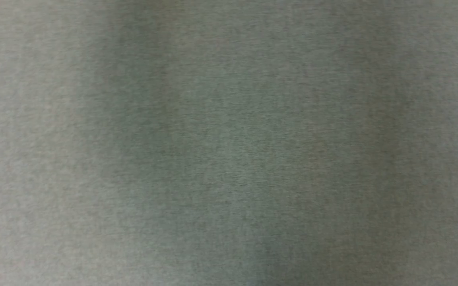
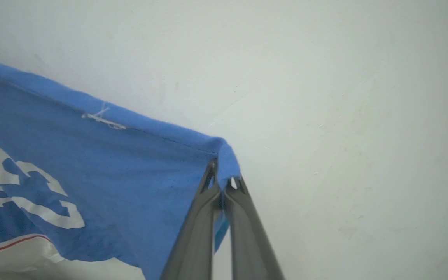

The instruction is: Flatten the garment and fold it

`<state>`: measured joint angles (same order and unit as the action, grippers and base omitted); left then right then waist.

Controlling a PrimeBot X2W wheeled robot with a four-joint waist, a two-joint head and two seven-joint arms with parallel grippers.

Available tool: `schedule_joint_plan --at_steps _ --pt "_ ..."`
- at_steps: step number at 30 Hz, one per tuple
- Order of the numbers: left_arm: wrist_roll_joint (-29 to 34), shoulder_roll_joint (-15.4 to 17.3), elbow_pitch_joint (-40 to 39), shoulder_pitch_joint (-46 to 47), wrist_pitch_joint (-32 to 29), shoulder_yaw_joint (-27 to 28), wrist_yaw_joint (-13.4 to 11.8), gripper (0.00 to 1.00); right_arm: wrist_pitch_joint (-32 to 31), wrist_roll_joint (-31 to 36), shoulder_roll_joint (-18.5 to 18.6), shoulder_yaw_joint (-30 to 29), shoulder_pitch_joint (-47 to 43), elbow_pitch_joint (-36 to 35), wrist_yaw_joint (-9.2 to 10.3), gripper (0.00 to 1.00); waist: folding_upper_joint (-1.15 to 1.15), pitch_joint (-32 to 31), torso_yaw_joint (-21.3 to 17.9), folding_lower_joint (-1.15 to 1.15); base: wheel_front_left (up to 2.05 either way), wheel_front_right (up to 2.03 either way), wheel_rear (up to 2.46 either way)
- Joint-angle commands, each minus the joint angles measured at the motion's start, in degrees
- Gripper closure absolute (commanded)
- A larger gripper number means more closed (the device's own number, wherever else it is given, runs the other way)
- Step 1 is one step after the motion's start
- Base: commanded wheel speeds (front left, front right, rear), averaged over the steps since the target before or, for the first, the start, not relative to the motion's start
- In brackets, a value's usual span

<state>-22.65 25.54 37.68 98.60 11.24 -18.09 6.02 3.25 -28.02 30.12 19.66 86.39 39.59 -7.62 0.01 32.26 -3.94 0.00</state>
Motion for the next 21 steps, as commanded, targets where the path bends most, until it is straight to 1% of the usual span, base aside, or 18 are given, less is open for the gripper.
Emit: schedule_joint_plan --at_steps 1,7,11,14,16,19,21 --pt "-0.77 -0.62 0.81 -3.58 0.66 -0.6 0.38 1.0 0.82 -1.35 -0.83 0.66 -2.87 0.84 0.13 1.0 -0.01 -0.65 1.21 0.0 0.0 0.0 0.0" --pt "-3.45 -2.87 1.62 -23.0 1.99 -4.28 1.01 1.0 4.64 -3.46 -2.2 7.98 -15.82 1.54 0.13 1.0 -0.01 -4.84 2.92 0.0 0.0 0.0 0.0" --pt "-5.61 -3.31 0.35 -37.84 1.2 -6.27 1.11 1.0 5.9 -4.37 -1.62 13.49 -25.24 1.28 0.13 1.0 -0.01 -9.3 3.96 0.0 0.0 0.0 0.0" --pt "-7.51 -2.05 -1.07 -47.88 -1.04 -7.09 1.15 1.0 5.47 -6.77 -0.38 17.44 -31.98 0.05 0.13 1.0 -0.01 -12.73 4.65 0.0 0.0 0.0 0.0" --pt "-8.84 -0.85 -2.79 -53.91 -3.58 -7.5 1.14 1.0 5.34 -7.49 1.82 20.36 -35.61 -1.32 0.13 1.0 -0.01 -14.9 5.17 0.0 0.0 0.0 0.0" --pt "-10.45 2.11 -6.8 -62.29 -7.99 -8.02 0.69 1.0 4.26 -10.09 4.73 23.26 -40.52 -3.38 0.13 1.0 -0.01 -18.11 5.72 0.0 0.0 0.0 0.0" --pt "-12.54 4.08 -10.43 -67.88 -11.98 -7.92 0.31 1.0 3.22 -11.3 7.07 25.01 -43.15 -4.94 0.13 1.0 -0.01 -20.01 6.0 0.0 0.0 0.0 0.0"
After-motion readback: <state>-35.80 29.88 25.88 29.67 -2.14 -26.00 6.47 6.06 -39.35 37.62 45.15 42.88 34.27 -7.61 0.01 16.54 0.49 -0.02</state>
